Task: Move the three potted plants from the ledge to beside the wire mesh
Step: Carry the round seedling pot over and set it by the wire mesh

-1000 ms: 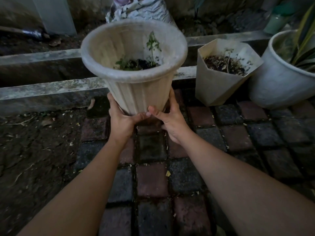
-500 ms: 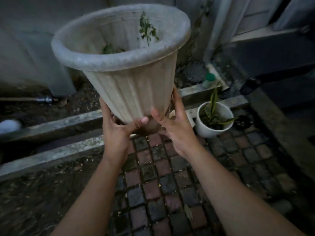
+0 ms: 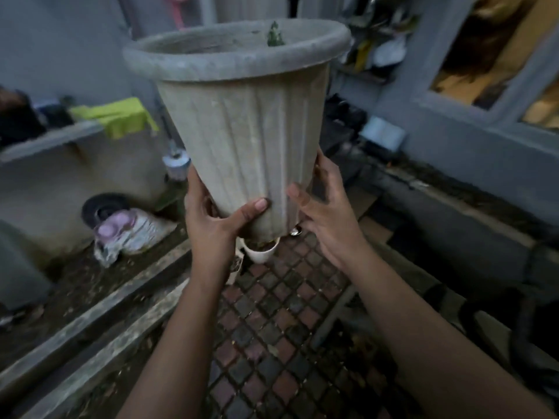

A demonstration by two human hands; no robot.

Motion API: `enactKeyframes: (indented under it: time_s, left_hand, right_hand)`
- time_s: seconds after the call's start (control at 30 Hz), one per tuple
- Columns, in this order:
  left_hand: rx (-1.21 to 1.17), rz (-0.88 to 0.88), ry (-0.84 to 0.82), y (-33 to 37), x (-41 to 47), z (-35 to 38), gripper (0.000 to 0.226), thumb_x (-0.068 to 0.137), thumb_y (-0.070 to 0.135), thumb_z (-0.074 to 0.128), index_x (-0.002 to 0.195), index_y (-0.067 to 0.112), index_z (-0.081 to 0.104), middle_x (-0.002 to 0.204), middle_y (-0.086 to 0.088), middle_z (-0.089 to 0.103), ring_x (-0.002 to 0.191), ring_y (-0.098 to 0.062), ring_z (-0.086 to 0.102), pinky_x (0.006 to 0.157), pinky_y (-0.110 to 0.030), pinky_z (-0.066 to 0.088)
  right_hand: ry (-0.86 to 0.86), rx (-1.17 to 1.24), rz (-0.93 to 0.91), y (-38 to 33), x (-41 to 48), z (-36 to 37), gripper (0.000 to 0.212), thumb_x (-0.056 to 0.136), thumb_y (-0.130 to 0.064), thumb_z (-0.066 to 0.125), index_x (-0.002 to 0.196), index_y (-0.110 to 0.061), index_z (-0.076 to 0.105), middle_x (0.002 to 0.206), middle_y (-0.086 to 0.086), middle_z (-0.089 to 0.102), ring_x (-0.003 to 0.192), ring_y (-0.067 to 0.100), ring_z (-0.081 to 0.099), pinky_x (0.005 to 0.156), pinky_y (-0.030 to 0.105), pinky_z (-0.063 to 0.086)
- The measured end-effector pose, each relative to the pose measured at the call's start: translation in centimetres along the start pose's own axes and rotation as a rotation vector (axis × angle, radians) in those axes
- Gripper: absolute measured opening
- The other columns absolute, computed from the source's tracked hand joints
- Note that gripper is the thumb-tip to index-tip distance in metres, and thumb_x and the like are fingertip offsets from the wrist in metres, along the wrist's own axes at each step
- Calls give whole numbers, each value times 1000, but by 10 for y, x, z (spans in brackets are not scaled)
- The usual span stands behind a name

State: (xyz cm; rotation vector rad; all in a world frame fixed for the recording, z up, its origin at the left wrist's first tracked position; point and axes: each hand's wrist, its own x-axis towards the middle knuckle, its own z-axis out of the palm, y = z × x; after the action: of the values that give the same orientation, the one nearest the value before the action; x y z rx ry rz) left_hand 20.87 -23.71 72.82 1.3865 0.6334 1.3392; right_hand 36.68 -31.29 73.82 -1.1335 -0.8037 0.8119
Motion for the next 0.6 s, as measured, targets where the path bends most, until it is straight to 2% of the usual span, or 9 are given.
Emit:
enactKeyframes:
  time_s: [0.1,0.17,0.23,0.3,0.33,0.4,0.5,0.57,0.6]
  left_hand:
    - [-40,19,-126,26,-28,64,88,65,36,93,142,38,50,143,-2,61,132,-24,61,106,-55,54]
    - [-85,24,-192,40,-51,105,95,66,45,93,148,37,47,146,0,59,133,-21,61,106,-49,55]
    - [-121,41,-272,49,-74,144,99,67,48,93,151,29,44,148,1,59,135,-21,60,108,-50,54]
    - [-179,28,-342,59,-96,181,102,66,48,94,152,23,44,147,-3,60,135,-25,60,108,-57,51]
    - [-206,16,-373,66,-107,199,103,65,49,94,151,23,44,146,-4,61,134,-28,60,107,-61,51]
    - [-231,14,-441,78,-128,234,102,63,53,93,150,28,46,144,-3,62,132,-27,62,103,-61,53]
    - [-297,3,-558,95,-150,282,95,62,50,93,145,36,50,140,4,65,127,-19,65,99,-59,57]
    - [-335,-4,-653,106,-161,313,95,62,44,89,147,37,48,140,8,65,124,-13,66,95,-51,60]
    - [-363,-6,-708,111,-168,329,96,61,43,87,148,36,47,139,10,65,122,-11,67,93,-46,62]
  right_hand:
    - [122,-44,-99,-49,-47,-54,82,83,-29,82,153,-33,39,145,-14,58,123,5,64,101,53,56]
    - [190,-89,-161,-75,-79,-91,80,81,-34,79,151,-35,40,139,-23,61,119,2,66,98,44,59]
    - [259,-145,-214,-100,-111,-125,75,81,-37,78,146,-42,42,128,-37,62,115,-4,66,97,42,59]
    - [347,-214,-249,-126,-142,-155,70,78,-45,77,139,-53,43,126,-42,59,112,-10,64,95,46,60]
    - [392,-244,-267,-138,-158,-168,70,77,-47,76,138,-55,43,129,-41,57,113,-11,63,96,48,60]
    - [488,-296,-317,-161,-189,-194,74,78,-45,73,145,-48,42,143,-26,53,126,-4,57,102,49,56]
    - [618,-343,-412,-190,-229,-224,74,83,-39,75,148,-38,42,151,-10,48,130,-4,53,104,35,55]
    - [699,-339,-458,-205,-250,-242,67,86,-32,78,144,-41,45,149,-7,50,127,-4,55,99,32,58]
    - [755,-352,-483,-211,-262,-250,65,86,-30,76,142,-42,46,148,-8,51,129,-1,55,100,36,57]
